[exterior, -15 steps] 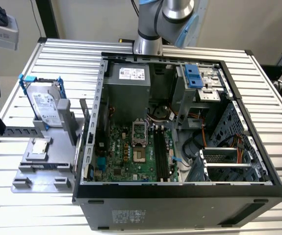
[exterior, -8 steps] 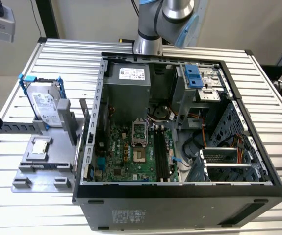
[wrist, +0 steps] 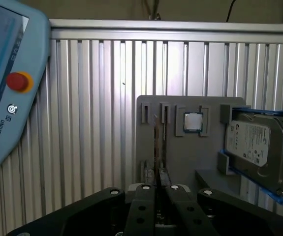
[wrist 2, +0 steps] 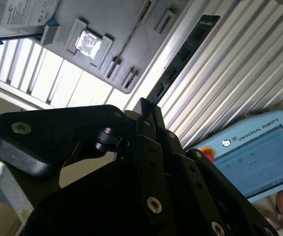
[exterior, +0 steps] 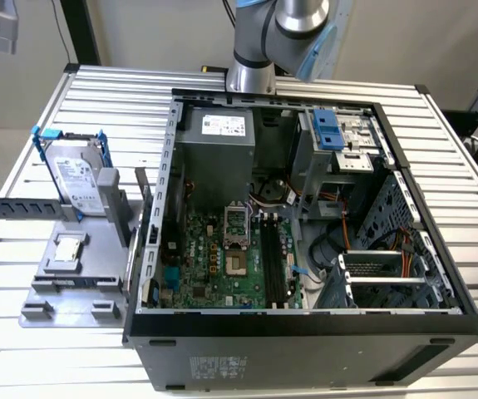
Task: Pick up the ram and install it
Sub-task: 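Pick up the ram and move it above insertion slot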
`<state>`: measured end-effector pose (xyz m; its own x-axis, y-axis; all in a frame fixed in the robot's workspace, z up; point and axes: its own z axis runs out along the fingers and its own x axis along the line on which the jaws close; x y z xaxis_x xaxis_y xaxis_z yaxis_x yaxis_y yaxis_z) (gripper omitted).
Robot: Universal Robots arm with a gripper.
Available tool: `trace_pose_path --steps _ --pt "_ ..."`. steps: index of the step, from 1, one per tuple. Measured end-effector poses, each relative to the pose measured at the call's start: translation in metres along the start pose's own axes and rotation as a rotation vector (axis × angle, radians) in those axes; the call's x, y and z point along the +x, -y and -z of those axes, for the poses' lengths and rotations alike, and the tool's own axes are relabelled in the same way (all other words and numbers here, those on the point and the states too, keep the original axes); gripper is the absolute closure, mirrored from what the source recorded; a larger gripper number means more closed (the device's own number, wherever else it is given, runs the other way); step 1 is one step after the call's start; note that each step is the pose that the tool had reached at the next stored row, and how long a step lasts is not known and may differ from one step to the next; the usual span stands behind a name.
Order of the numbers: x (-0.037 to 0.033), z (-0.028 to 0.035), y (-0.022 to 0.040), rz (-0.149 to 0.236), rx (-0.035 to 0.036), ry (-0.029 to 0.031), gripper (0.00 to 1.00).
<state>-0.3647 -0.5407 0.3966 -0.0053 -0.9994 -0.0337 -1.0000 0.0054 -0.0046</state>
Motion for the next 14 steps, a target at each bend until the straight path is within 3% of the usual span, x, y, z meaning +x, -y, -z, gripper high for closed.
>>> trace_pose_path --steps 3,10,14 --pt "-0.0001 0.0029 0.0000 0.000 0.0000 0.0000 1.00" --pt "-0.0001 0.0032 0.0006 0.000 -0.0002 -0.0001 1.00" --pt "-0.0001 0.0030 0.0100 0.000 -0.0007 -0.0001 1.00"
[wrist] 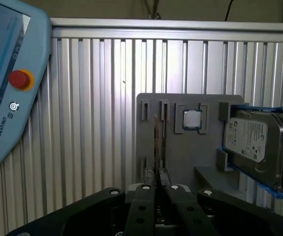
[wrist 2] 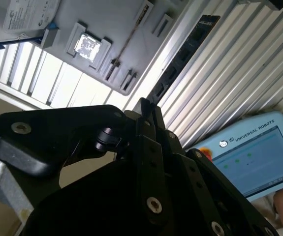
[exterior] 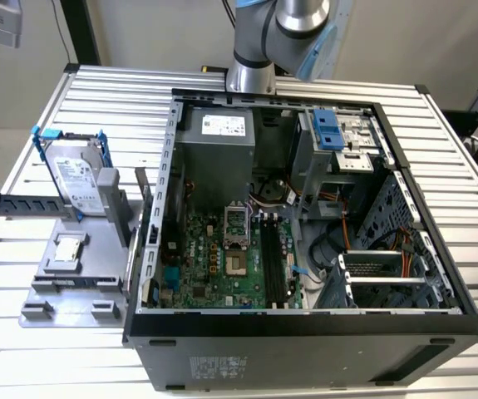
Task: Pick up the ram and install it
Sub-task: 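Pick up the ram and move it above insertion slot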
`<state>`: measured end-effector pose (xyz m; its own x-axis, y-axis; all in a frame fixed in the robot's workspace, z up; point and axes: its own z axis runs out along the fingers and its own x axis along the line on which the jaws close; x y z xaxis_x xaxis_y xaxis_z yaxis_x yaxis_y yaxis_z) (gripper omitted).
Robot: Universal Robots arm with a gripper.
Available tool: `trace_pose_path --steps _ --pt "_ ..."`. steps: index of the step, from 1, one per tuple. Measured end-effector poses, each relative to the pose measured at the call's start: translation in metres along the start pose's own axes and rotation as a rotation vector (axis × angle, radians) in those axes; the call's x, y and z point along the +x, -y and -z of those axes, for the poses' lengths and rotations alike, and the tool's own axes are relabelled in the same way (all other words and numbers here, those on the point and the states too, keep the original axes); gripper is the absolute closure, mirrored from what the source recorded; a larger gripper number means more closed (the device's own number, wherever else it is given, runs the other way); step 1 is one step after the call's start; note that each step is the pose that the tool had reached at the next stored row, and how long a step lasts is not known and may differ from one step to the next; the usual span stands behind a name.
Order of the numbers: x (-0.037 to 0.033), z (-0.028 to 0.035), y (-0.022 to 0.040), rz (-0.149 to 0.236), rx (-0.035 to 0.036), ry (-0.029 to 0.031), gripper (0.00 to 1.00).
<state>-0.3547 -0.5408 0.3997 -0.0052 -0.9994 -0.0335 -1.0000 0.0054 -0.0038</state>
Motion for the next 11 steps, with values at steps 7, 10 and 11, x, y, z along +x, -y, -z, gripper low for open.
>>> trace_pose_path --steps 7,10,11 --pt "-0.0001 -0.0002 0.0223 0.000 -0.0020 0.0002 1.00" --pt "-0.0002 -0.0002 0.0324 0.000 -0.0032 0.0001 1.00" --pt "-0.0002 -0.0002 0.0358 0.000 -0.0036 0.0001 1.00"
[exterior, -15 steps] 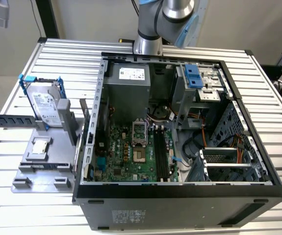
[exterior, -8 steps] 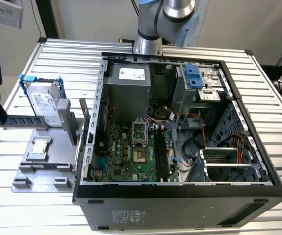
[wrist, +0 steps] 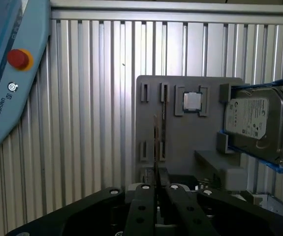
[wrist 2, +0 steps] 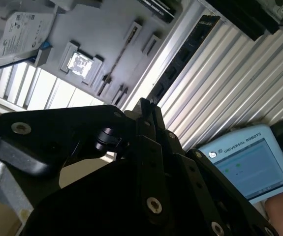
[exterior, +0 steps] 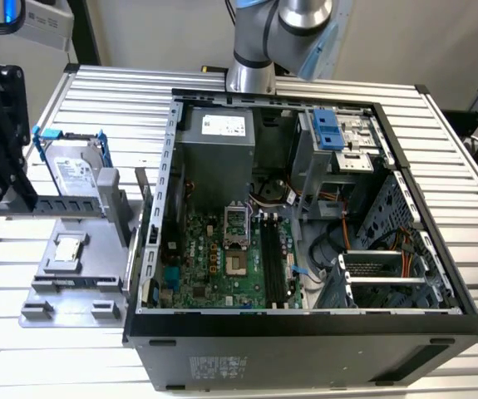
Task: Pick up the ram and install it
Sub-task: 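Pick up the ram and move it above insertion slot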
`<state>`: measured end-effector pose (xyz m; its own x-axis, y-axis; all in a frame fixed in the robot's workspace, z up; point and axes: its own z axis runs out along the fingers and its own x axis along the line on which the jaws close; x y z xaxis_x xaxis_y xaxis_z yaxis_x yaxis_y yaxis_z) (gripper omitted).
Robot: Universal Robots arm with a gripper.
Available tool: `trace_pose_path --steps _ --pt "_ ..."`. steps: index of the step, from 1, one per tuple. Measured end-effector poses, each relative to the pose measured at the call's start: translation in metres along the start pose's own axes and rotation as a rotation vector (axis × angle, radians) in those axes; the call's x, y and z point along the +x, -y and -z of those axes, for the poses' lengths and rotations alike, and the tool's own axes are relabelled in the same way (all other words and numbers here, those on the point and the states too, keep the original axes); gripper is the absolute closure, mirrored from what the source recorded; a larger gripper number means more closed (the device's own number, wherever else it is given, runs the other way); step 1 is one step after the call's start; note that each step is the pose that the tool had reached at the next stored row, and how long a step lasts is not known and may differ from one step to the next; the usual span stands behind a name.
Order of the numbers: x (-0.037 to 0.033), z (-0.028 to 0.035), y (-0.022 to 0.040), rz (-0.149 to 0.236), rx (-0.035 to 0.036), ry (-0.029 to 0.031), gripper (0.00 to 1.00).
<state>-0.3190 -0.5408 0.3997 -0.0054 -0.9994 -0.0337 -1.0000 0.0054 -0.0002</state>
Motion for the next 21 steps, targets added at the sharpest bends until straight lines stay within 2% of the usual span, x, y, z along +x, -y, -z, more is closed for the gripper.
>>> trace_pose_path --steps 11,21 --pt "-0.0002 -0.0001 0.0367 0.000 -0.0028 0.0000 1.00" --pt "-0.0004 -0.0001 0.0744 0.000 -0.0050 0.0000 1.00"
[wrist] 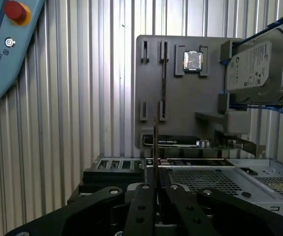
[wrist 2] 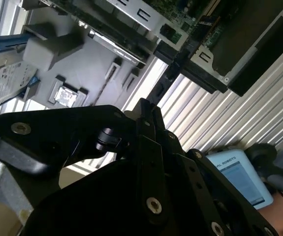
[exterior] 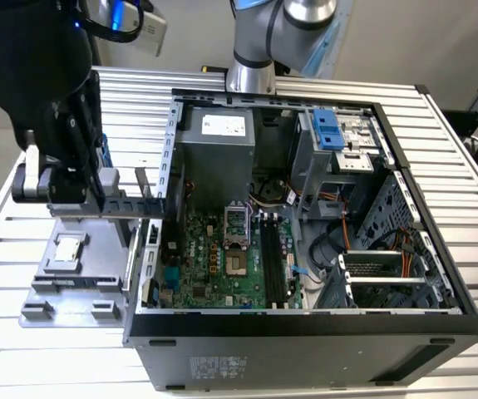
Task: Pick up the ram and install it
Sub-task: 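Pick up the ram and move it above insertion slot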
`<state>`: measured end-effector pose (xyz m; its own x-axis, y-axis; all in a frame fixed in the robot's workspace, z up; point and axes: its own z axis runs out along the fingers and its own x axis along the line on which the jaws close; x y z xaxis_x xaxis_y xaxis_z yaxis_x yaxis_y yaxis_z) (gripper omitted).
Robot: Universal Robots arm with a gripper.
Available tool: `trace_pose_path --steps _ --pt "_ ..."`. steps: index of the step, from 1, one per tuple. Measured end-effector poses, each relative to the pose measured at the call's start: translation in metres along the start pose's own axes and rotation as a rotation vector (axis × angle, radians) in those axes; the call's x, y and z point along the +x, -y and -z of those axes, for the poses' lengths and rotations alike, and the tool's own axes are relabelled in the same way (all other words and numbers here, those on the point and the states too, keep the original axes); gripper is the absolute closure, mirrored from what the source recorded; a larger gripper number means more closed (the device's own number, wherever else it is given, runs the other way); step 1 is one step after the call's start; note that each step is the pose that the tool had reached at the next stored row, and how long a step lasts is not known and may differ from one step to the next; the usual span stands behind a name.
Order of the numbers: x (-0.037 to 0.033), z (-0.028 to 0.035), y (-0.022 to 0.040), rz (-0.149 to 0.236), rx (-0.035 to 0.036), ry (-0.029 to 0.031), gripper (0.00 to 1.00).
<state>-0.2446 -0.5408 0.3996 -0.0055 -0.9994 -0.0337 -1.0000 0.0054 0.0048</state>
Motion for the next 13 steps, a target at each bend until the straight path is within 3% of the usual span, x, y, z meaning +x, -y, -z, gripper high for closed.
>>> trace_pose_path --steps 13 --pt "-0.0003 0.0002 0.0453 0.000 -0.0001 0.0000 1.00"
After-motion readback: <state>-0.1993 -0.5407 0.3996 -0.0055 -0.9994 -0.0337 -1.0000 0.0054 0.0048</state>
